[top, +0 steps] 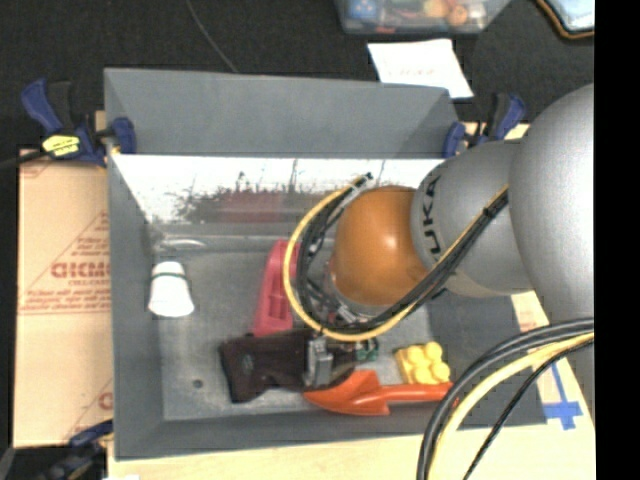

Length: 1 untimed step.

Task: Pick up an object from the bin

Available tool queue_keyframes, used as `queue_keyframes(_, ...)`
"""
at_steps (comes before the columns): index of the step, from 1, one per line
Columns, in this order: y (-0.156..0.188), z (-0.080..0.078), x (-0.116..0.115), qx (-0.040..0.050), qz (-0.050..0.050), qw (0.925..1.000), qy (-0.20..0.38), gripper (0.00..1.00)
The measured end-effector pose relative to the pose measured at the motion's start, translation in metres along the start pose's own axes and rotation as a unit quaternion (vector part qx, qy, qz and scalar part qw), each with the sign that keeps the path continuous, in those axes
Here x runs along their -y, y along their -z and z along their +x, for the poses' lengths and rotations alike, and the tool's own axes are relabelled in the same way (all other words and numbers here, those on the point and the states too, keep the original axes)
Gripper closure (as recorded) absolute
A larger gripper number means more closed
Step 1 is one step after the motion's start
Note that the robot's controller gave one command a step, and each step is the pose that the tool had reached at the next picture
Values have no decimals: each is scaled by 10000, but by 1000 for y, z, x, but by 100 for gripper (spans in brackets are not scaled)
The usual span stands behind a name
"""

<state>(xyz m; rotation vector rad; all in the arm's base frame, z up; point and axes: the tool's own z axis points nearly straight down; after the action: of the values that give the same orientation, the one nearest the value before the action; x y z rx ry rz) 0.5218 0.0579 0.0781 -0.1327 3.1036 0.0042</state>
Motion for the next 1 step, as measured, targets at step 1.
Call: queue_keyframes(1, 4, 2, 5, 24, -8, 9999, -103, 0)
